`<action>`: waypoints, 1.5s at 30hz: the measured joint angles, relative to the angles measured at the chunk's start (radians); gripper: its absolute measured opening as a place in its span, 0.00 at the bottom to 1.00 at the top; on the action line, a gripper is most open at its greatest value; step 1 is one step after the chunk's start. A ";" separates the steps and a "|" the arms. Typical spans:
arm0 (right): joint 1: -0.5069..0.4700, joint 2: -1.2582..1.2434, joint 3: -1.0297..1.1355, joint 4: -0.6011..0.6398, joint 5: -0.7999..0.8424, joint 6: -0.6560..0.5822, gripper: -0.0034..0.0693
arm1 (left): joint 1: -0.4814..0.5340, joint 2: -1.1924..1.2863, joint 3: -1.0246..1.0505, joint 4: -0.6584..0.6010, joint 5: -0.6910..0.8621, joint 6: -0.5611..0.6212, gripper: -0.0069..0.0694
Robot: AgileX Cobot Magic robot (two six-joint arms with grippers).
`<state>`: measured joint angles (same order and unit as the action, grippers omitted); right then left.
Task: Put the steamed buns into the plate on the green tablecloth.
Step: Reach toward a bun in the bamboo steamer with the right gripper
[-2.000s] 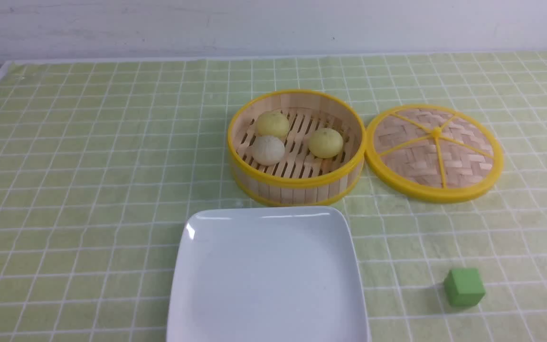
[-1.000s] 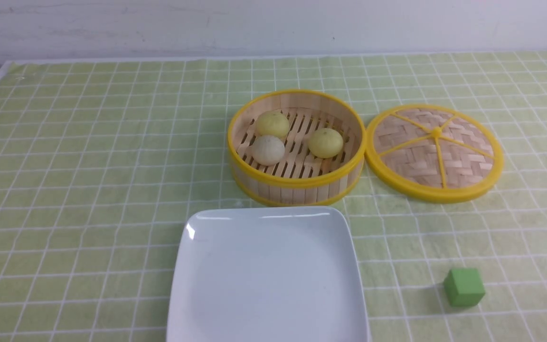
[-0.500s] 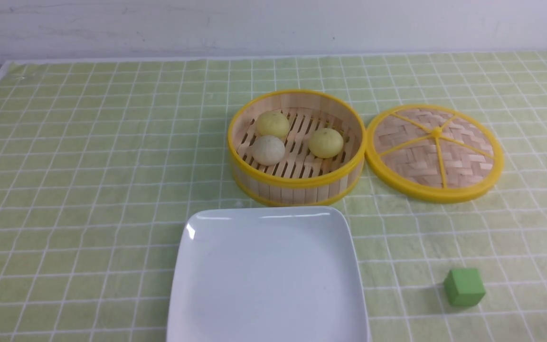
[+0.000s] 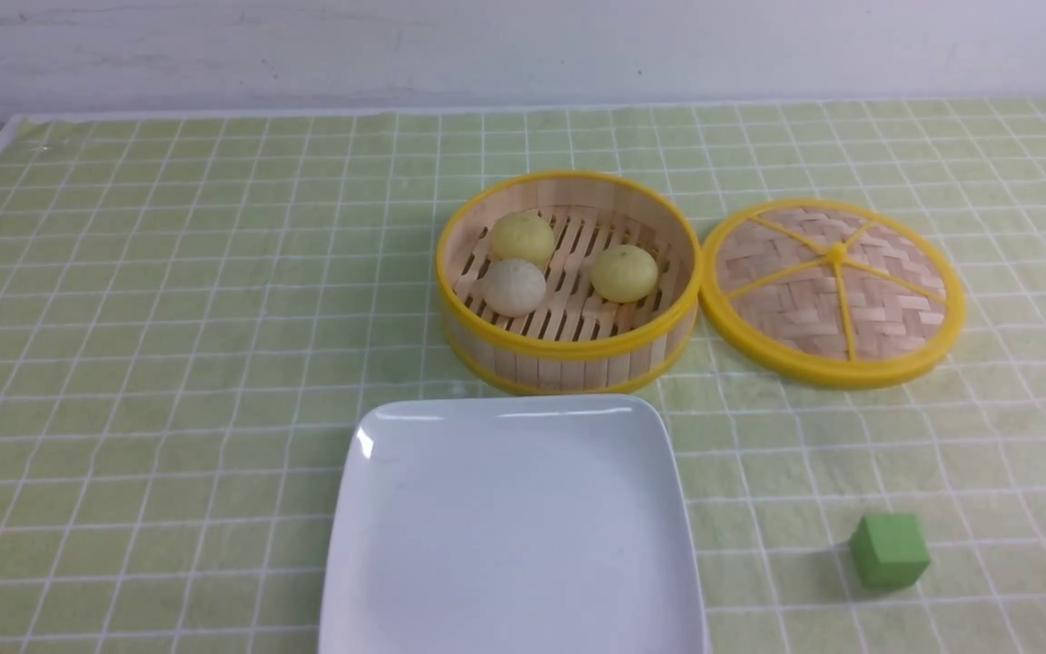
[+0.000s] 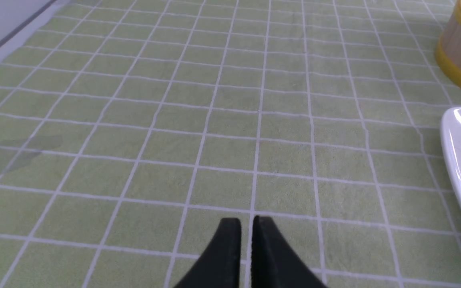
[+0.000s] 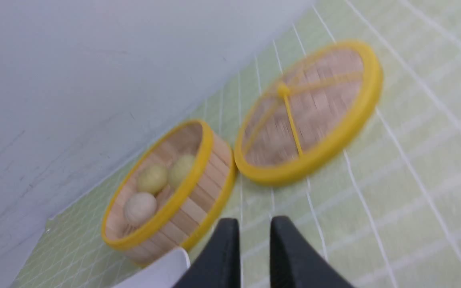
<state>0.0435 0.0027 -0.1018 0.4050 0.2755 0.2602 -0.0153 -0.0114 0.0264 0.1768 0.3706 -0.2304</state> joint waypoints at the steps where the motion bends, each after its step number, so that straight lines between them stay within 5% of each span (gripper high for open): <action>1: 0.000 0.018 -0.041 -0.036 0.011 -0.023 0.12 | 0.000 0.000 0.000 0.000 0.000 0.000 0.18; 7: 0.000 0.308 -0.368 -0.347 0.329 -0.064 0.04 | 0.000 0.000 0.000 0.007 0.000 0.000 0.18; 11: 0.000 0.540 -0.496 -0.405 0.590 -0.059 0.05 | 0.000 -0.001 0.000 -0.080 -0.008 -0.112 0.19; 16: 0.000 0.784 -0.555 -0.214 0.695 -0.206 0.05 | 0.000 -0.001 0.001 -0.417 -0.023 -0.418 0.19; 17: 0.000 0.877 -0.559 -0.089 0.704 -0.320 0.06 | 0.000 -0.001 0.001 -0.514 -0.026 -0.532 0.20; 21: 0.000 1.039 -0.574 0.184 0.745 -0.619 0.08 | 0.000 -0.001 0.001 -0.626 -0.035 -0.665 0.20; 25: 0.000 1.150 -0.636 0.314 0.793 -0.763 0.14 | 0.000 -0.001 0.001 -0.642 -0.095 -0.700 0.21; 28: 0.014 1.235 -0.726 0.333 0.784 -0.787 0.22 | 0.000 -0.001 0.001 -0.631 -0.167 -0.621 0.21; 34: 0.154 1.403 -0.952 0.249 0.743 -0.742 0.34 | 0.000 0.018 -0.187 -0.605 -0.034 -0.311 0.21; 40: 0.332 1.691 -1.306 -0.084 0.674 -0.487 0.47 | 0.000 0.370 -0.408 -0.556 0.343 -0.127 0.21; 45: 0.378 1.883 -1.498 -0.241 0.584 -0.326 0.53 | 0.000 0.609 -0.468 -0.544 0.473 0.003 0.21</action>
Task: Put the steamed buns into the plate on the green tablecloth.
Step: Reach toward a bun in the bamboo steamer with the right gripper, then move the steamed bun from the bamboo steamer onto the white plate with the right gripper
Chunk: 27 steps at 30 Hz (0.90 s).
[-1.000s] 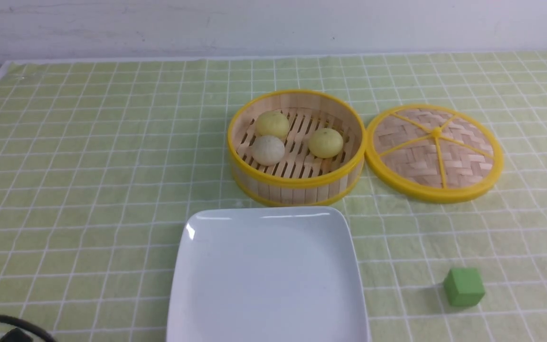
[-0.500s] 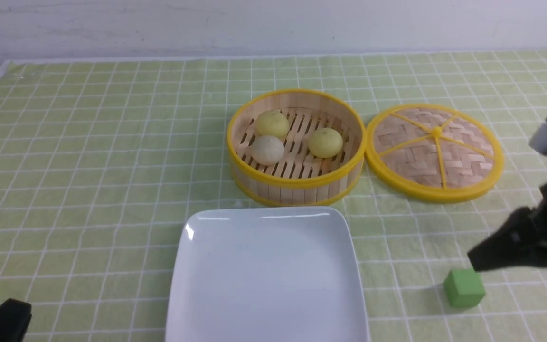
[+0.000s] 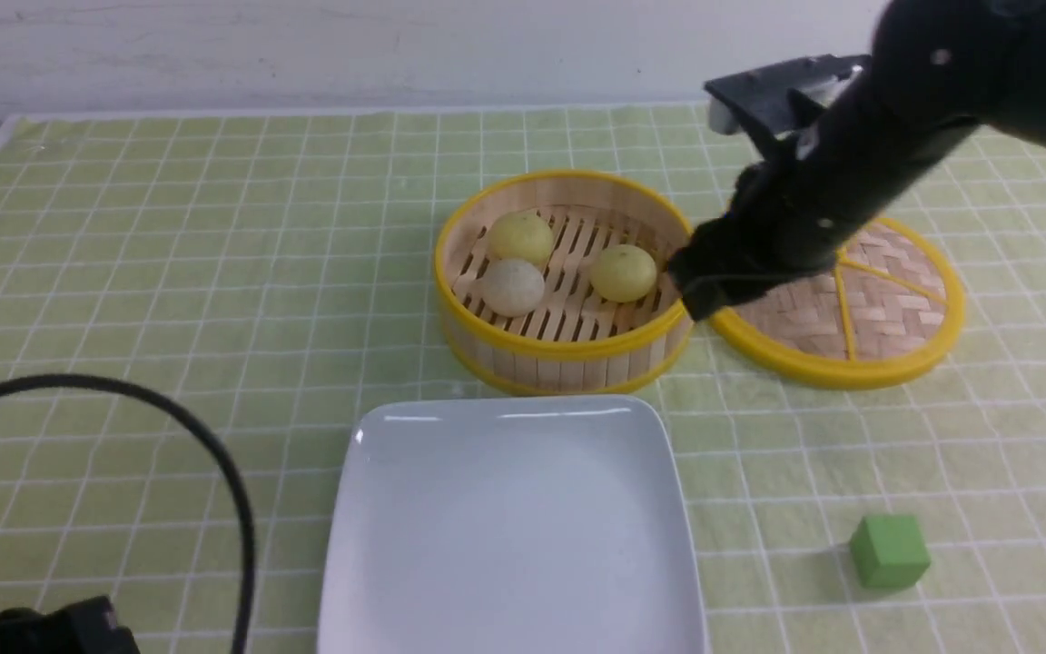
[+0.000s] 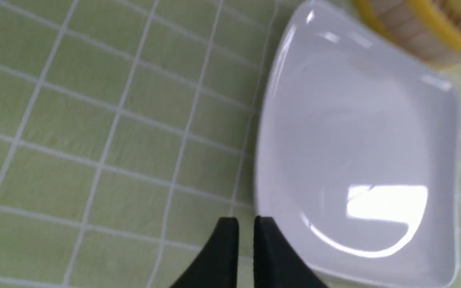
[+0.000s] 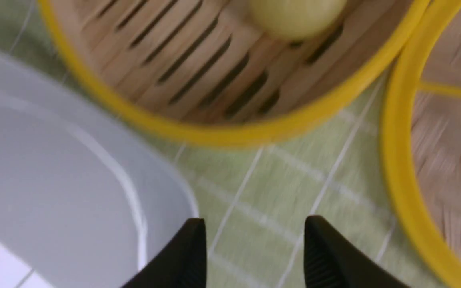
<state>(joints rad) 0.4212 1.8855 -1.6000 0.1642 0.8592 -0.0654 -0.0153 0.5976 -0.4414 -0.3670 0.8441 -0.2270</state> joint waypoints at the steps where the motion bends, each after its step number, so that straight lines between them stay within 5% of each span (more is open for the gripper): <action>1: 0.004 0.057 -0.056 -0.027 -0.036 0.038 0.53 | 0.000 0.062 -0.010 0.001 0.006 0.037 0.21; 14: 0.005 0.327 -0.241 -0.099 -0.233 0.113 0.50 | 0.000 0.171 -0.018 0.000 -0.002 0.080 0.23; 20: 0.006 0.312 -0.247 -0.083 -0.186 0.116 0.10 | 0.000 0.171 -0.019 0.000 -0.002 0.083 0.25; 27: 0.021 0.051 -0.184 0.040 0.131 0.065 0.07 | 0.000 0.171 -0.019 0.025 -0.002 0.083 0.26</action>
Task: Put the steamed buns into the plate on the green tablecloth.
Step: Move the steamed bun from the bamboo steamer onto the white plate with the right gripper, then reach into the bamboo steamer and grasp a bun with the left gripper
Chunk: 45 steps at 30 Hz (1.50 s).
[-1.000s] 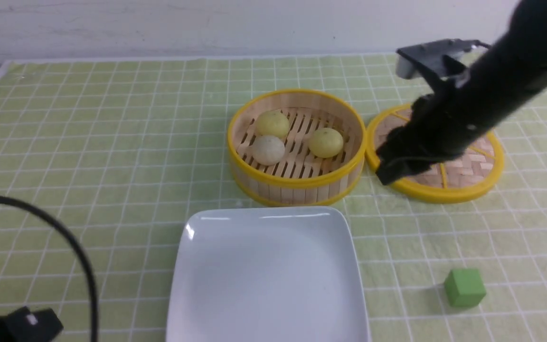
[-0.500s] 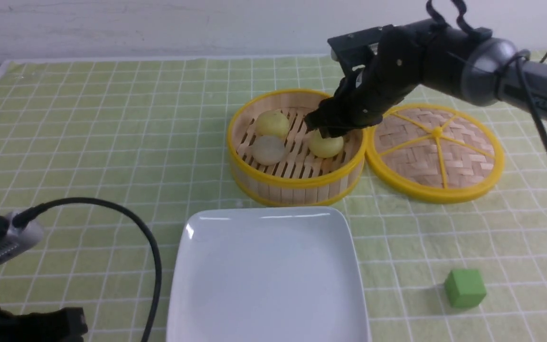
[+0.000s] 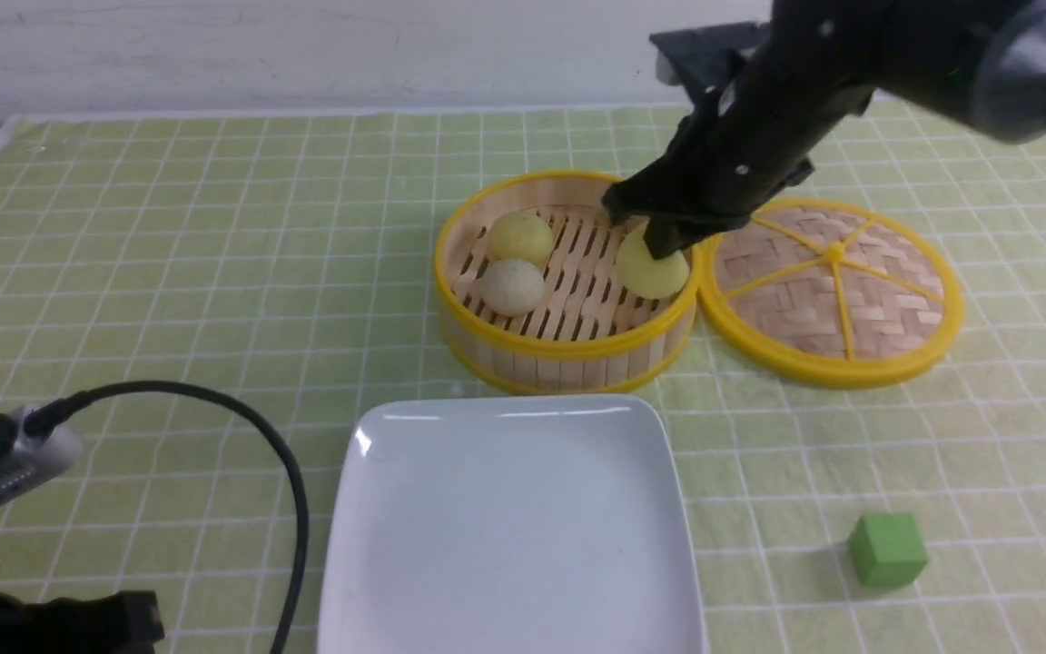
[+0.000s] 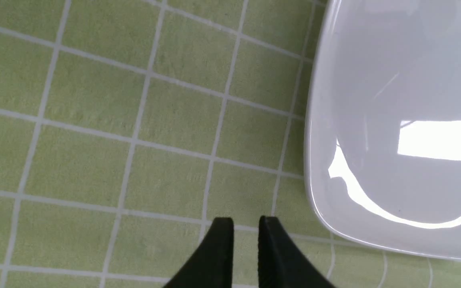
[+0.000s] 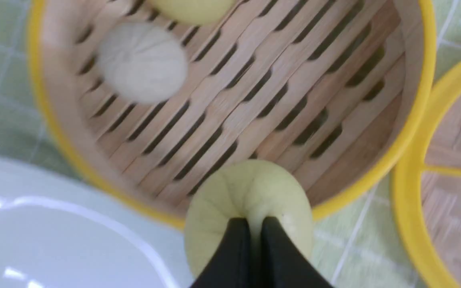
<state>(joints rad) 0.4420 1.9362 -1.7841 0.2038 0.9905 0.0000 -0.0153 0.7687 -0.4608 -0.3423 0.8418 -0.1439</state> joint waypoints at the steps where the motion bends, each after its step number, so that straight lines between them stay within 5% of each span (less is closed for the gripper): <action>1: 0.011 -0.047 0.045 0.012 0.012 0.000 0.07 | 0.000 0.000 0.000 0.005 0.000 0.000 0.26; 5: 0.059 -0.145 0.233 0.062 -0.036 -0.006 0.07 | 0.000 0.000 0.000 0.011 0.000 0.000 0.26; 13: 0.174 -0.105 0.594 0.146 -0.478 -0.010 0.14 | 0.000 0.000 0.000 0.016 -0.028 -0.005 0.28; 16: 0.178 -0.089 0.599 0.147 -0.519 -0.010 0.28 | 0.000 0.000 0.000 0.016 -0.037 -0.007 0.28; 21: 0.150 -0.149 0.521 0.129 -0.389 -0.010 0.68 | 0.000 0.000 0.000 0.016 -0.046 -0.007 0.29; 24: 0.112 -0.213 0.444 0.090 -0.269 -0.010 0.76 | 0.000 0.000 0.000 0.016 -0.066 -0.007 0.29; 27: 0.045 -0.340 0.352 0.007 -0.067 -0.010 0.65 | 0.000 0.000 -0.003 0.016 -0.118 -0.007 0.30; 34: -0.030 -0.574 0.445 -0.091 0.210 -0.007 0.05 | 0.000 0.127 -0.169 0.008 -0.075 0.033 0.18; 37: -0.034 -0.682 0.603 -0.092 0.213 -0.006 0.03 | 0.000 0.271 -0.311 -0.034 -0.024 0.137 0.10; 45: -0.036 -0.829 0.938 -0.093 0.096 -0.006 0.03 | -0.054 0.673 -0.657 -0.208 0.087 0.349 0.09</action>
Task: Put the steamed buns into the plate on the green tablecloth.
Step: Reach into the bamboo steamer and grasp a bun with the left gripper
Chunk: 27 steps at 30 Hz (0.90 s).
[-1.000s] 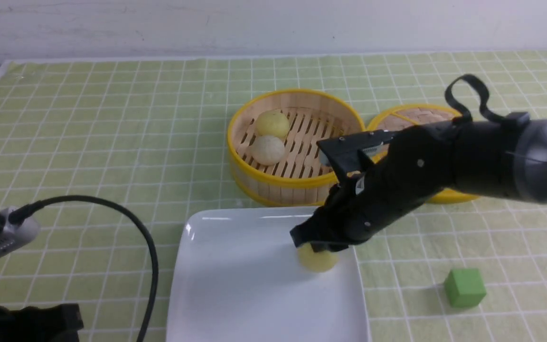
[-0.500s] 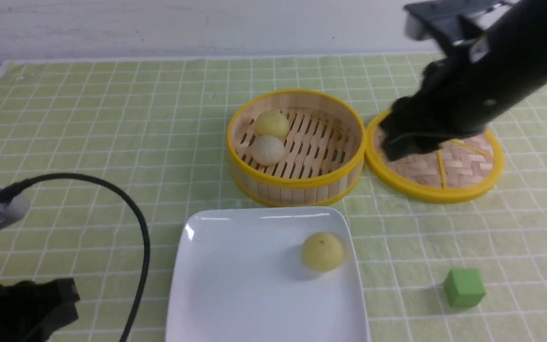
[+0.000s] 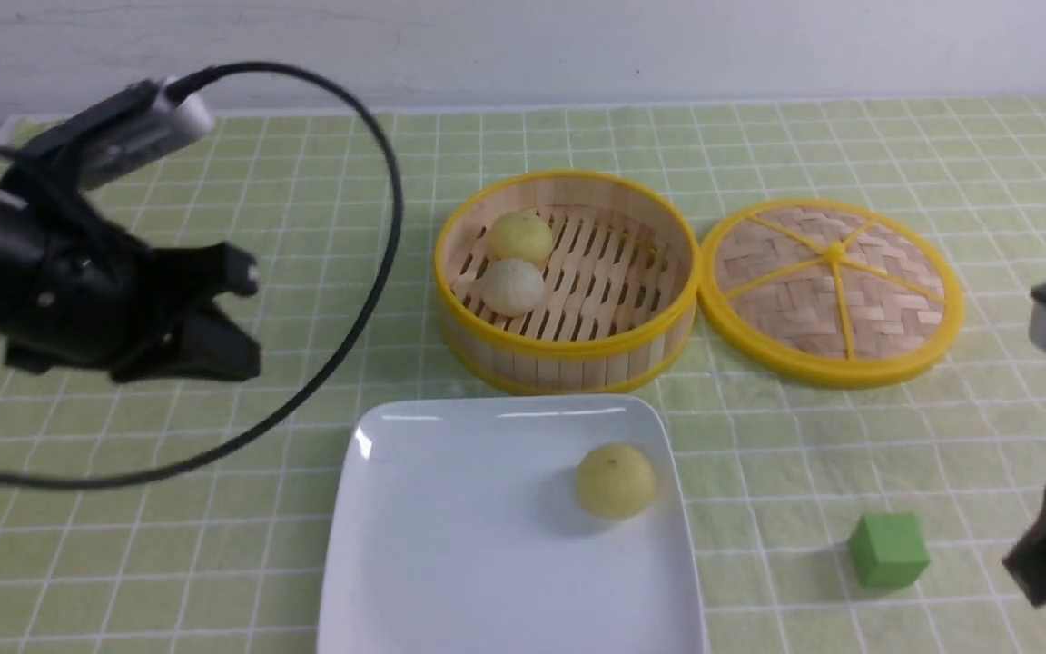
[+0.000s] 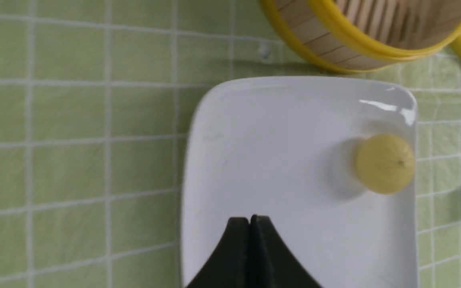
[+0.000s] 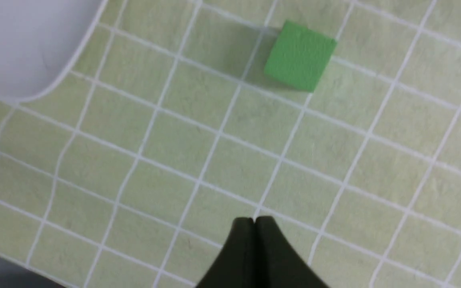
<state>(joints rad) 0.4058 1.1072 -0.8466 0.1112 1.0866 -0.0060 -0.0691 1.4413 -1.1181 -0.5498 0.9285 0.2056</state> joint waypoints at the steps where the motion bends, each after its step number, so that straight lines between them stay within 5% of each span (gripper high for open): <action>1: 0.000 -0.011 0.033 0.000 -0.015 0.000 0.03 | -0.041 0.056 -0.061 -0.013 0.006 0.012 0.09; 9: 0.000 -0.020 0.115 -0.019 -0.115 0.000 0.03 | -0.236 0.325 -0.371 0.059 -0.013 -0.088 0.19; 17: 0.000 -0.021 0.115 -0.022 -0.141 0.000 0.04 | -0.381 0.602 -0.729 0.383 -0.020 -0.220 0.50; 27: 0.000 -0.021 0.115 0.002 -0.142 0.000 0.05 | -0.425 0.774 -0.821 0.569 -0.050 -0.223 0.55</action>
<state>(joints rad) 0.4058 1.0860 -0.7316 0.1127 0.9442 -0.0060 -0.4940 2.2152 -1.9389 0.0187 0.8785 -0.0177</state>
